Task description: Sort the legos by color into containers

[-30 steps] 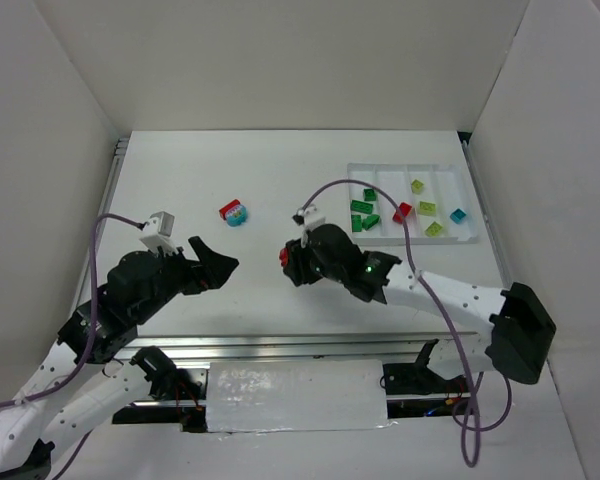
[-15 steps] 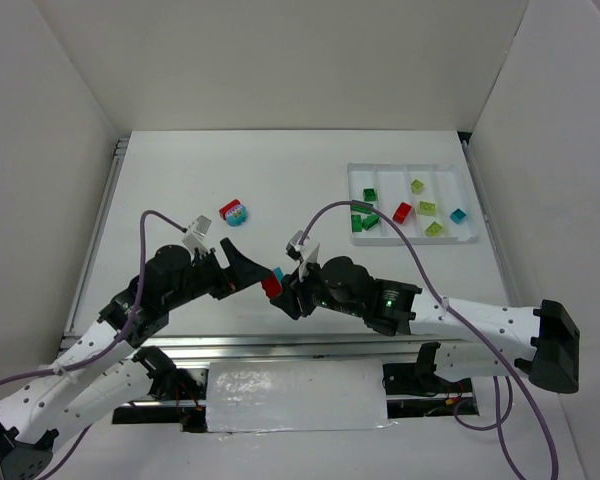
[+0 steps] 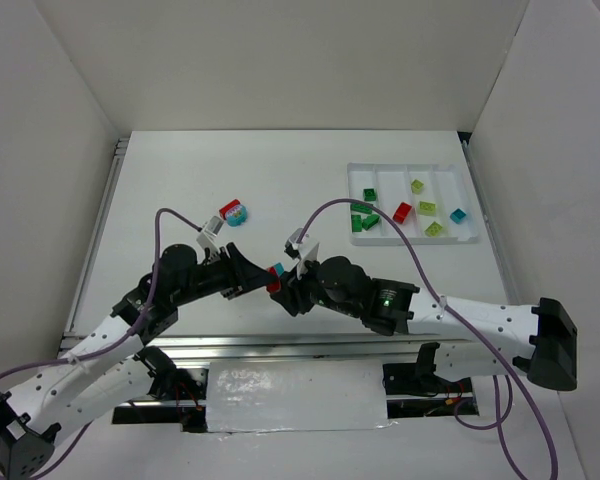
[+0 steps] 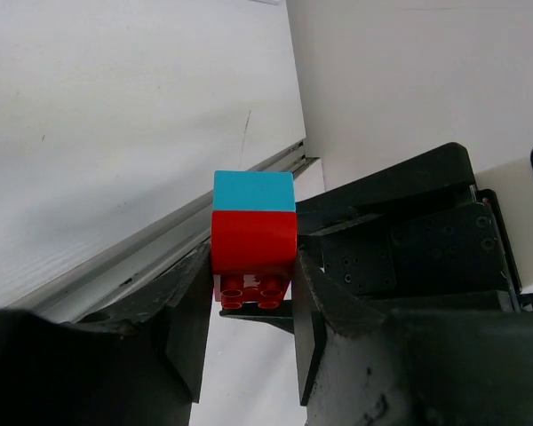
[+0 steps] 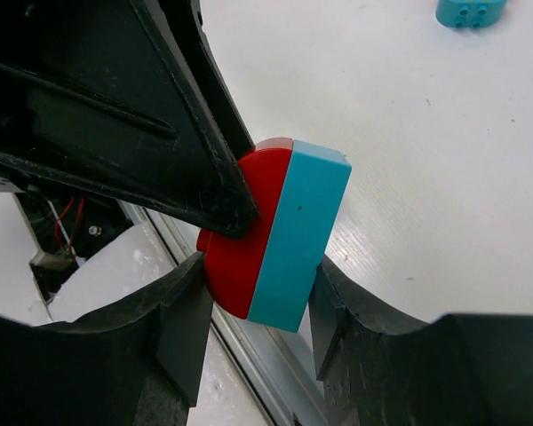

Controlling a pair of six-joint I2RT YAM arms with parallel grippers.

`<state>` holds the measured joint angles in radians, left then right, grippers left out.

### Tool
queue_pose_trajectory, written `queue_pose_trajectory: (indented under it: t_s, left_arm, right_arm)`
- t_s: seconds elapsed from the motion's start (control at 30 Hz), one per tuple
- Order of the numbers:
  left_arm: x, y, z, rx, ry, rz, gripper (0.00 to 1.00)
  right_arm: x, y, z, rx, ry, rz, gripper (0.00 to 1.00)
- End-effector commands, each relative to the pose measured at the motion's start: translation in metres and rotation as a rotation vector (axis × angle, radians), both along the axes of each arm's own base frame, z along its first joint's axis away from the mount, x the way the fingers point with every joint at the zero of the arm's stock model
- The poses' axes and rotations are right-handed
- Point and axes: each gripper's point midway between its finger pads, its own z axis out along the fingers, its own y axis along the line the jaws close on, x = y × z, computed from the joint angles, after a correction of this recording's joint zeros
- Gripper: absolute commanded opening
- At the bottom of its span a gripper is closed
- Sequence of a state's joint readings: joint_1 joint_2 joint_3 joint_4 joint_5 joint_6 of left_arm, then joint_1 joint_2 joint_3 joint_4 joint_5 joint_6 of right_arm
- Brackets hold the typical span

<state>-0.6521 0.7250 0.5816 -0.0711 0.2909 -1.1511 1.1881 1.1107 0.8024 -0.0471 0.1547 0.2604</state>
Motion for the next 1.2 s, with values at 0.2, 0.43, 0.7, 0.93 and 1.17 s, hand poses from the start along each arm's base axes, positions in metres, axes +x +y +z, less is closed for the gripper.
queue_pose_trajectory:
  t_s: [0.2,0.43,0.7,0.93,1.17]
  left_arm:
    - [-0.008,-0.017,0.033,-0.051,-0.165,-0.138,0.00]
    - [-0.014,-0.003,0.062,-0.009,-0.382,-0.139,0.00]
    - [-0.064,-0.010,0.079,-0.074,-0.604,-0.443,0.00]
    - [-0.103,-0.007,0.089,-0.201,-0.723,-0.614,0.00]
    - [-0.114,-0.001,0.100,-0.231,-0.787,-0.632,0.00]
  right_arm:
    - [-0.005,0.022,0.042,0.147,-0.012,0.046,0.61]
    - [-0.021,-0.002,0.040,0.145,0.070,0.114,1.00]
    - [-0.076,-0.031,0.079,0.302,0.119,0.362,1.00]
    - [-0.082,-0.046,0.101,0.416,0.114,0.376,1.00]
    - [-0.078,-0.043,0.123,0.467,0.113,0.353,0.99]
